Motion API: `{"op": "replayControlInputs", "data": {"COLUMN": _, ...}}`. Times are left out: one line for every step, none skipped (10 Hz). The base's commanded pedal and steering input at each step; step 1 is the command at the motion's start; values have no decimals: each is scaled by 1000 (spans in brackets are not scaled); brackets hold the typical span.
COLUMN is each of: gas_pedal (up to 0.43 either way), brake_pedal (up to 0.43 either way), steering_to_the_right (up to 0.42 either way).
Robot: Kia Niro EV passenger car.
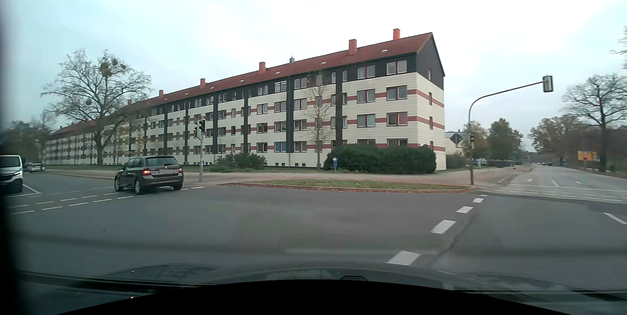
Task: Follow the waypoints while adhering to traffic rules and regulations
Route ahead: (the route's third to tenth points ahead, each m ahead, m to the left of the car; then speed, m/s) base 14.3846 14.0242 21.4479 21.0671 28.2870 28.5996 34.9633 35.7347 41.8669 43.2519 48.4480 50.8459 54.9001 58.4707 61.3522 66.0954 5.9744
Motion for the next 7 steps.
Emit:
{"op": "replayControlInputs", "data": {"gas_pedal": 157, "brake_pedal": 0, "steering_to_the_right": -367}}
{"op": "replayControlInputs", "data": {"gas_pedal": 157, "brake_pedal": 0, "steering_to_the_right": -367}}
{"op": "replayControlInputs", "data": {"gas_pedal": 157, "brake_pedal": 0, "steering_to_the_right": -367}}
{"op": "replayControlInputs", "data": {"gas_pedal": 157, "brake_pedal": 0, "steering_to_the_right": -367}}
{"op": "replayControlInputs", "data": {"gas_pedal": 157, "brake_pedal": 0, "steering_to_the_right": -365}}
{"op": "replayControlInputs", "data": {"gas_pedal": 157, "brake_pedal": 0, "steering_to_the_right": -364}}
{"op": "replayControlInputs", "data": {"gas_pedal": 169, "brake_pedal": 0, "steering_to_the_right": -359}}
